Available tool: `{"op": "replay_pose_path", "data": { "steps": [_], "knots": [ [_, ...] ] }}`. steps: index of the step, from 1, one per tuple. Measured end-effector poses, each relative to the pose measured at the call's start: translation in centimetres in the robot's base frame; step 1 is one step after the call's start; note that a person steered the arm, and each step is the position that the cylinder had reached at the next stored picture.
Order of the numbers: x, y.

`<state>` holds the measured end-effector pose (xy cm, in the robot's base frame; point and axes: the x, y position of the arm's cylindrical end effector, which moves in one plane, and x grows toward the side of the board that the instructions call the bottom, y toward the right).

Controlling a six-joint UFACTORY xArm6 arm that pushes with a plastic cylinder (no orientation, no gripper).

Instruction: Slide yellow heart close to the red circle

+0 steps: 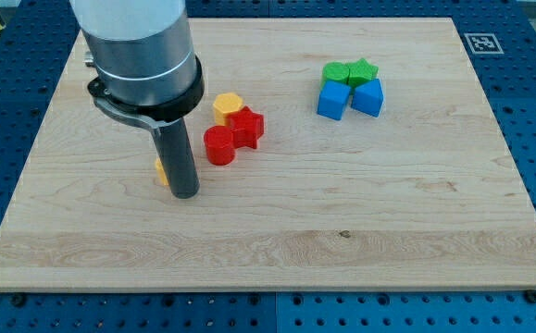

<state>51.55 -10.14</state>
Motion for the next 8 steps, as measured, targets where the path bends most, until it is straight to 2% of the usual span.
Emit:
{"op": "replay_pose_path", "data": {
  "steps": [2, 7, 8],
  "knots": [
    [-0.2, 2.3],
    [-0.4, 1.2],
    [-1.6, 1.3]
  ]
}}
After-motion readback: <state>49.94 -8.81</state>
